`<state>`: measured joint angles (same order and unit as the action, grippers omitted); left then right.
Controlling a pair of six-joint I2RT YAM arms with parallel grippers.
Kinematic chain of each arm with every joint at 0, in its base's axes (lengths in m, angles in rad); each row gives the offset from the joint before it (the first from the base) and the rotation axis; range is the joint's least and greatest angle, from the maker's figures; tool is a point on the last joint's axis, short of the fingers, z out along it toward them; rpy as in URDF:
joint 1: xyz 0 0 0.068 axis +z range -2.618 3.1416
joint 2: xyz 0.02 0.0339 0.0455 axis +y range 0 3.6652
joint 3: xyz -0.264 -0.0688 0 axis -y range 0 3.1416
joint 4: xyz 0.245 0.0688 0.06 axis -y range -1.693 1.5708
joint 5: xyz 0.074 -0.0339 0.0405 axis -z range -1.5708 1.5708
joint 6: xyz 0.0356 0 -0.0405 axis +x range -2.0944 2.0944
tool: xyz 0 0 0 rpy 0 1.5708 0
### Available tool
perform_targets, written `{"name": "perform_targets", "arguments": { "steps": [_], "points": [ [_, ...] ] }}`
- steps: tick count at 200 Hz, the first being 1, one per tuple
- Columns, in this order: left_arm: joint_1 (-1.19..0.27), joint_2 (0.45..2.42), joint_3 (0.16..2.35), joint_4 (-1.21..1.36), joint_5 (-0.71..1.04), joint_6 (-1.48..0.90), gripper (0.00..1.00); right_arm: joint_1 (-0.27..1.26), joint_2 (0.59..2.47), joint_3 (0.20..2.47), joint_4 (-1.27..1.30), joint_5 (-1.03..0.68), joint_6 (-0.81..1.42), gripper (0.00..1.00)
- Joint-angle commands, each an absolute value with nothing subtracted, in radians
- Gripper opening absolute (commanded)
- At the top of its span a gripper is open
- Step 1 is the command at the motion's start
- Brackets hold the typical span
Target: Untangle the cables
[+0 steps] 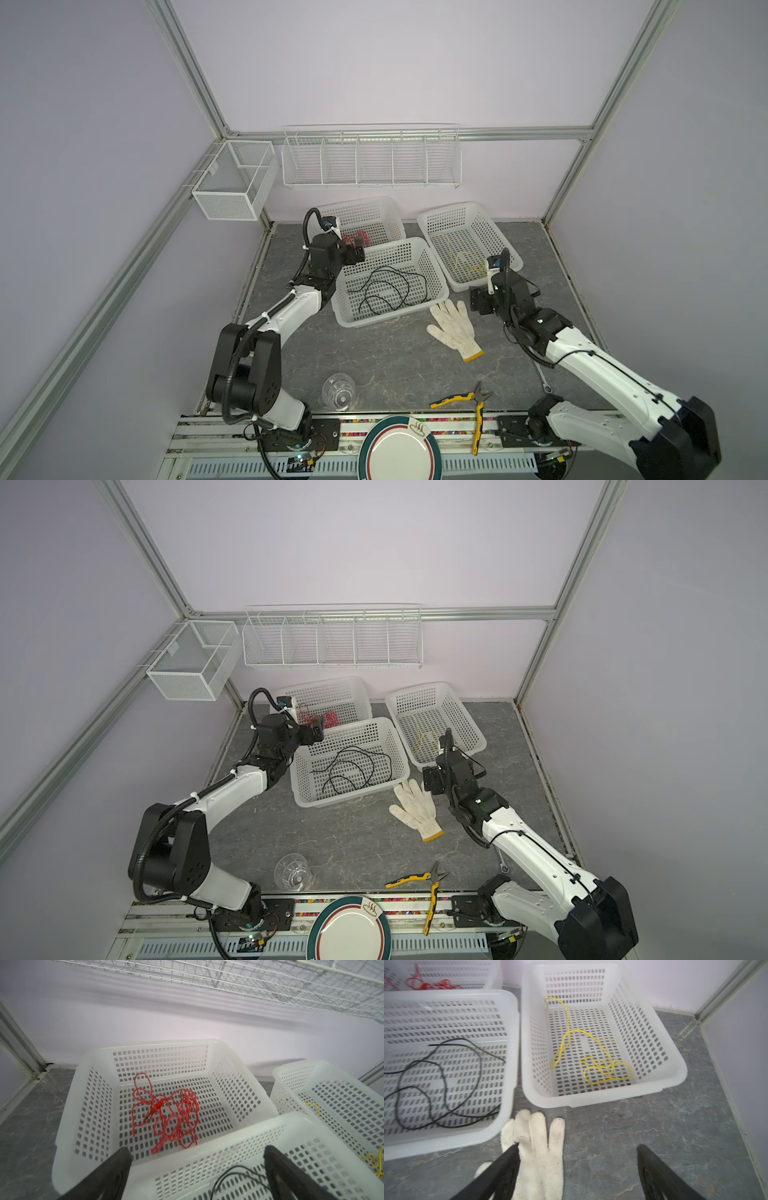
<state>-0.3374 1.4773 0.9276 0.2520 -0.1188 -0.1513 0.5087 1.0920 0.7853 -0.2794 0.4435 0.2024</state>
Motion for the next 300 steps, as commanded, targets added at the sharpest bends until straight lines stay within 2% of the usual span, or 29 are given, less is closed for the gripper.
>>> {"name": "perform_targets", "arguments": {
  "steps": [1,26,59,83,101,122,144,156,175,201,216,257,291,300],
  "points": [
    [-0.369,1.342,0.827,0.204,-0.291,-0.131,0.99,0.446,1.109,0.753,-0.290,0.505,0.238,0.89],
    [-0.364,1.175,0.711,0.135,-0.402,-0.181,0.99,0.396,1.083,0.686,-0.222,0.601,0.243,0.89],
    [-0.342,0.977,0.634,-0.047,-0.447,-0.185,0.99,0.296,1.078,0.600,-0.140,0.725,0.290,0.89],
    [-0.330,0.858,0.568,-0.123,-0.640,-0.224,0.99,0.228,1.104,0.562,-0.041,0.706,0.253,0.89],
    [-0.319,0.768,0.483,-0.078,-0.736,-0.217,0.99,0.219,1.131,0.516,0.119,0.743,0.161,0.89],
    [-0.279,0.704,0.398,-0.003,-0.735,-0.223,0.99,0.211,1.187,0.471,0.280,0.740,0.111,0.89],
    [-0.251,0.698,0.331,0.089,-0.738,-0.200,0.99,0.212,1.276,0.368,0.627,0.714,0.024,0.89],
    [-0.250,0.712,0.290,0.181,-0.746,-0.164,0.99,0.212,1.337,0.337,0.780,0.700,-0.026,0.89],
    [-0.240,0.762,0.242,0.334,-0.706,-0.107,0.99,0.212,1.377,0.360,0.796,0.633,-0.049,0.89],
    [-0.232,0.905,0.209,0.549,-0.709,-0.075,0.99,0.161,1.496,0.352,0.955,0.575,-0.071,0.89],
    [-0.227,1.008,0.211,0.645,-0.712,-0.074,0.99,0.148,1.467,0.373,0.857,0.547,-0.039,0.89],
    [-0.205,1.269,0.209,0.972,-0.614,-0.016,0.99,0.117,1.476,0.370,0.871,0.459,-0.038,0.89],
    [-0.140,1.423,0.229,1.109,-0.524,-0.043,0.99,0.042,1.510,0.384,0.842,0.189,-0.042,0.89],
    [-0.137,1.477,0.229,1.160,-0.515,-0.038,0.99,0.030,1.557,0.363,0.955,0.157,-0.046,0.89]
  ]
}}
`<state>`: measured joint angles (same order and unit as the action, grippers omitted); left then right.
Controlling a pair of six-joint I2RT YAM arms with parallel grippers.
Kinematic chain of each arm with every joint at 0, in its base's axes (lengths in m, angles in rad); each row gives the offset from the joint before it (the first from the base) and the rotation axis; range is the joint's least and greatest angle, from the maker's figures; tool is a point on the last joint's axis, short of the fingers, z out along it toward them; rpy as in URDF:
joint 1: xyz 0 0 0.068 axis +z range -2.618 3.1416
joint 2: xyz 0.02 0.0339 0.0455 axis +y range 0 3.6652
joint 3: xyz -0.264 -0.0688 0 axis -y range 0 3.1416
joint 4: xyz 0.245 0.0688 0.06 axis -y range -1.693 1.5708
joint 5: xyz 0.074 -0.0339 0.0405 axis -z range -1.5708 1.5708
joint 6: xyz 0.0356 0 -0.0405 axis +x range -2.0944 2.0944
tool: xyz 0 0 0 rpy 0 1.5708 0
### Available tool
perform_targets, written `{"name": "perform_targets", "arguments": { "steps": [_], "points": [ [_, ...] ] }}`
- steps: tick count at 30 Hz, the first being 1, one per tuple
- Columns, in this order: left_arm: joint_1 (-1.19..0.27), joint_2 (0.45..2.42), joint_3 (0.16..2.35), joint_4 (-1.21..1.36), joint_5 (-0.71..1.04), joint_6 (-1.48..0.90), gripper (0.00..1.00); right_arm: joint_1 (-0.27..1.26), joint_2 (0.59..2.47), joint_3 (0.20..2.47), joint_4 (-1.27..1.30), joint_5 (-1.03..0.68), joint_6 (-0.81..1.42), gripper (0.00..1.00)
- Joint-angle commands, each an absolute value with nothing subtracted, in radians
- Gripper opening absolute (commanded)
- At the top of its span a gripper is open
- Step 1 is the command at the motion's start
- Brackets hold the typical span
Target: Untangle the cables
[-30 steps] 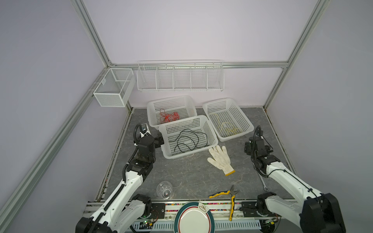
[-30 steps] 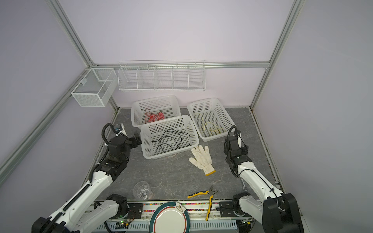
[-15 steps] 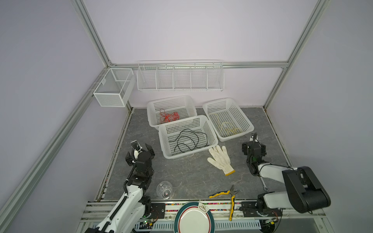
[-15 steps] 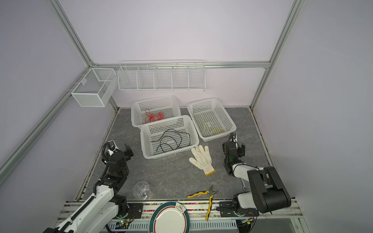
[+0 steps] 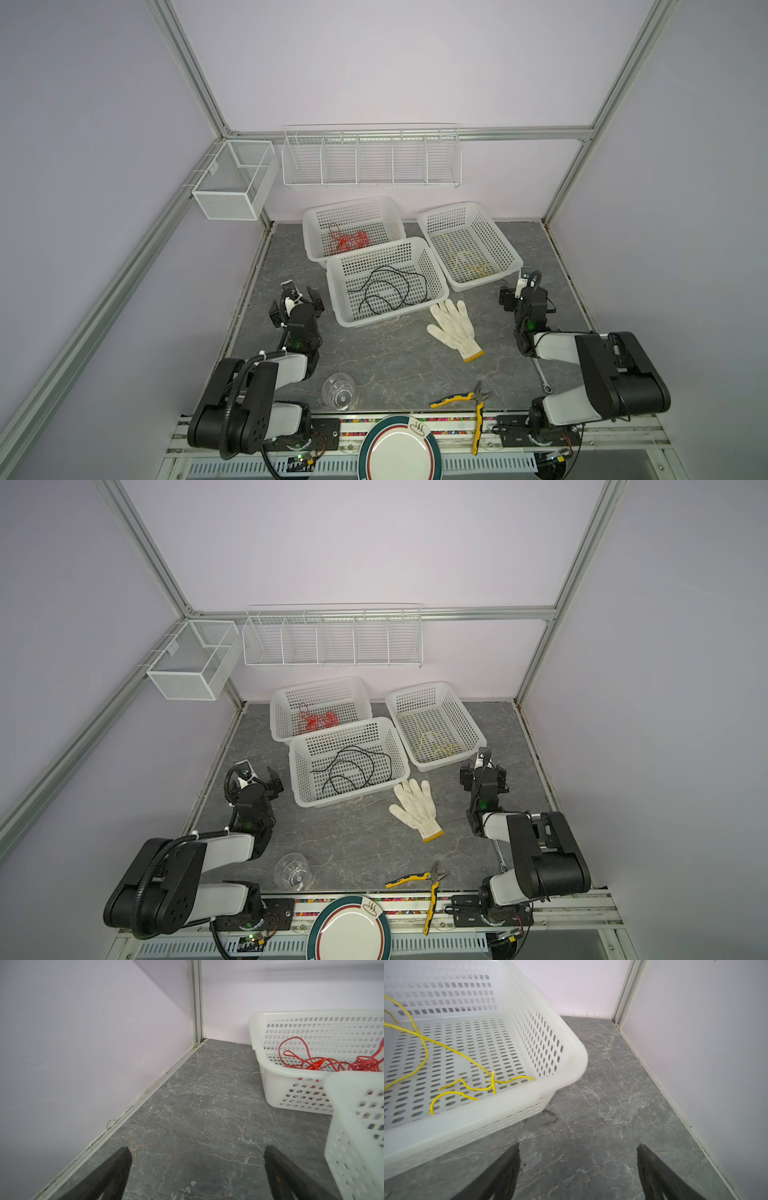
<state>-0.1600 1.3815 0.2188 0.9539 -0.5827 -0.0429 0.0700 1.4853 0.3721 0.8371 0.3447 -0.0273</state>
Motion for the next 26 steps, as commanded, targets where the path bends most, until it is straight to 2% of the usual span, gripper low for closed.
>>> {"name": "perform_targets", "arguments": {
  "steps": [1,3,7,9,14,26],
  "points": [
    [-0.136,1.483,0.230,1.169,-0.513,-0.033,0.99,0.029,1.559,0.362,0.960,0.158,-0.047,0.89],
    [-0.135,1.518,0.227,1.203,-0.460,-0.008,0.99,0.025,1.519,0.388,0.839,0.150,-0.036,0.89],
    [-0.135,1.586,0.279,1.181,-0.468,0.003,0.99,0.011,1.528,0.388,0.857,0.124,-0.028,0.89],
    [-0.131,1.547,0.320,1.034,-0.470,-0.031,0.99,0.011,1.529,0.386,0.863,0.125,-0.028,0.89],
    [-0.103,1.550,0.394,0.899,-0.442,-0.052,0.99,0.010,1.530,0.385,0.865,0.123,-0.029,0.89],
    [-0.101,1.558,0.386,0.933,-0.436,-0.043,0.99,0.009,1.530,0.388,0.857,0.121,-0.028,0.89]
  ]
}}
